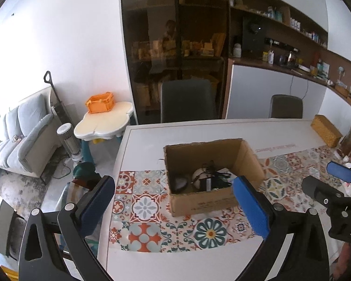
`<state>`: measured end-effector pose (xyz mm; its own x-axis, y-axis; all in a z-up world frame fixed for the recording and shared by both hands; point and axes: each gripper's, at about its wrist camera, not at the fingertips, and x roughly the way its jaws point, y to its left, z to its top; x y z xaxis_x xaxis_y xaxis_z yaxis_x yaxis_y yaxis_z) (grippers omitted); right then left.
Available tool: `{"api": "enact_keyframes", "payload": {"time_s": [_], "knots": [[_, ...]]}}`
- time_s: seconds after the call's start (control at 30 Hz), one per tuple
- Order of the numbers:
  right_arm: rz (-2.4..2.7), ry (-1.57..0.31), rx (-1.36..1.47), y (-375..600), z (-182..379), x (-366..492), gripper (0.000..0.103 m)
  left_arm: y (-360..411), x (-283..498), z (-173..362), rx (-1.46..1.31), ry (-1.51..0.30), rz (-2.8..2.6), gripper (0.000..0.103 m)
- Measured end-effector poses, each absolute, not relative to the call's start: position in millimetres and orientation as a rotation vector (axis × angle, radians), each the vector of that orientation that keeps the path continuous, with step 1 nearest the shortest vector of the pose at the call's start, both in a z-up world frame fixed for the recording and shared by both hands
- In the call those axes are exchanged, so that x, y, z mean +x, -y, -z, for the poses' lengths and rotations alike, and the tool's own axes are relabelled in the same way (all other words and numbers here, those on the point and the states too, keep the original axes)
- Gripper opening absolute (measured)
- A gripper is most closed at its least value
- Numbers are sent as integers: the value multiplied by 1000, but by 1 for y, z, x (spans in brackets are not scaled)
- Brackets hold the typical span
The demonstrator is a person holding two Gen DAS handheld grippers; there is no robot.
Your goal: Organize rigid objects
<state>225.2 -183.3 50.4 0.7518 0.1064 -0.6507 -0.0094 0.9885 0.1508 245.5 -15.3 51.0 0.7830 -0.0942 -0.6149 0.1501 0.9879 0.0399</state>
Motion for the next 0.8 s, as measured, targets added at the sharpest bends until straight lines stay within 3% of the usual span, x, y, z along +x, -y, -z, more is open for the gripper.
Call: {"api": "enact_keyframes", "payload": {"time_s": [0.8], "knots": [[41, -579, 127, 201, -78, 152, 95, 28, 169, -79, 102, -486, 150, 103]]}}
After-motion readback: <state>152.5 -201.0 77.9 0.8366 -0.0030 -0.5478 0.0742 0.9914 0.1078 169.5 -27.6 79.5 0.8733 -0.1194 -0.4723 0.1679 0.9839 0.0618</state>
